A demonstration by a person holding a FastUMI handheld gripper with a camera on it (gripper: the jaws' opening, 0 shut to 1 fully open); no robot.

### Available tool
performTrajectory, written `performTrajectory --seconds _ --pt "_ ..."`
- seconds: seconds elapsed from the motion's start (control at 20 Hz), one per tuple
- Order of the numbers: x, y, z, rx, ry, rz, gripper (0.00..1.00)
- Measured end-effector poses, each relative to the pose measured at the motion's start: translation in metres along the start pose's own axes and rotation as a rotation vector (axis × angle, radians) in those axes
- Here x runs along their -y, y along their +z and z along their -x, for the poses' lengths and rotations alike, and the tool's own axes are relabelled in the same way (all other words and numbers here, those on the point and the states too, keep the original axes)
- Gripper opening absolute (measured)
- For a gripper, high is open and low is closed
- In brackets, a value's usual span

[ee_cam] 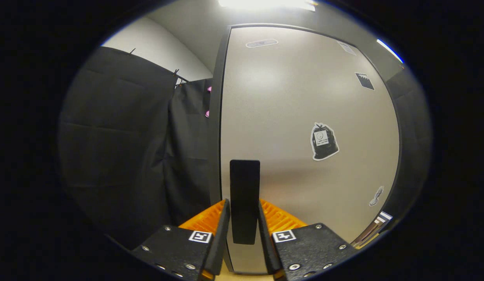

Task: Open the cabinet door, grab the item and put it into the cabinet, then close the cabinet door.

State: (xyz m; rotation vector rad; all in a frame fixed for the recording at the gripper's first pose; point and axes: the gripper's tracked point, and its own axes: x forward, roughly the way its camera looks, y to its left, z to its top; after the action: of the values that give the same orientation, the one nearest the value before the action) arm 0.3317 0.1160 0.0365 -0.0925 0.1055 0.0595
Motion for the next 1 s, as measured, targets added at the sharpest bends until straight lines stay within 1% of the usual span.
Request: performTrajectory --seconds 0.05,0.25,0.6,1.0 --pt "-0.001 -0.002 -0.001 -0.008 -0.011 -0.008 0.35" --pt "0.0 -0.002 0.003 -0.039 -0.003 -0.015 0.24" --pt "-0.001 -0.002 0.012 -0.069 0.039 -0.034 0.24" --pt "0.005 -0.005 0.02 -0.068 0.102 -0.025 0.23"
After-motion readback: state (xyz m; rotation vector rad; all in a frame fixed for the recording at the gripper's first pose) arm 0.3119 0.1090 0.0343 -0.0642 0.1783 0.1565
